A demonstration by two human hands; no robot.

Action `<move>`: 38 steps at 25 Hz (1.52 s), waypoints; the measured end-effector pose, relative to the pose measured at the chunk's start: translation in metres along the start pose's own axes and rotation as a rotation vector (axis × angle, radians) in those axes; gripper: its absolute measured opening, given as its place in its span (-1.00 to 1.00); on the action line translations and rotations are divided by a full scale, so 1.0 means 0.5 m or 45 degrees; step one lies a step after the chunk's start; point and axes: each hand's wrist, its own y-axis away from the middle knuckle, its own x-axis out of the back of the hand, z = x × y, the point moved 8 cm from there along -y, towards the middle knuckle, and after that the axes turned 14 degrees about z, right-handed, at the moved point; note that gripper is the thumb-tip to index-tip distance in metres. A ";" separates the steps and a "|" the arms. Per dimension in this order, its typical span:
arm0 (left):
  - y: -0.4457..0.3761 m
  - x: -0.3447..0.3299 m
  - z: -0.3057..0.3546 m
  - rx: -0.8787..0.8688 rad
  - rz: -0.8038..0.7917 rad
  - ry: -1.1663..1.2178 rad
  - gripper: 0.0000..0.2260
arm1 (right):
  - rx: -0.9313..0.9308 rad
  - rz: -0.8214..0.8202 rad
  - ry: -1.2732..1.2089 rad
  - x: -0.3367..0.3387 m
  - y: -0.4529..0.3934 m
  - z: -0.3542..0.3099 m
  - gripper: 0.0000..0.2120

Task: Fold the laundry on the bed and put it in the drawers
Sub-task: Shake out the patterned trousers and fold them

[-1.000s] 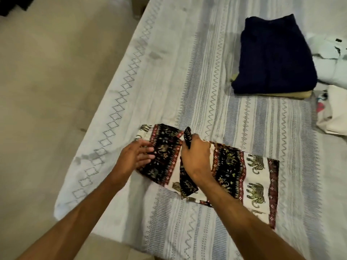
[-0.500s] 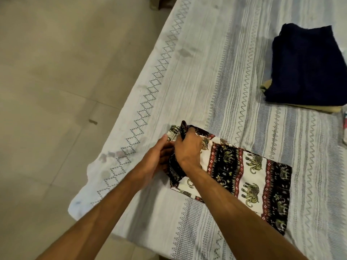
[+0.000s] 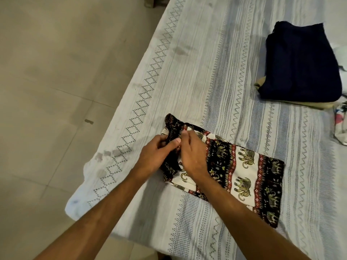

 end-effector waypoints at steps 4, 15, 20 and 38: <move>-0.006 0.032 0.007 -0.299 0.410 -0.568 -0.22 | 0.063 0.326 0.477 0.191 -0.004 0.163 -0.69; -0.029 -0.007 -0.007 0.048 0.192 -0.651 -0.15 | -0.808 0.218 -0.080 0.483 0.002 0.511 -0.48; -0.020 -0.014 -0.017 0.128 0.200 -0.460 -0.42 | -0.787 -0.018 -0.307 0.512 -0.016 0.548 -0.70; 0.164 -0.438 0.132 -0.241 0.348 -0.766 -0.63 | -0.575 0.362 0.108 0.927 -0.088 0.730 -0.69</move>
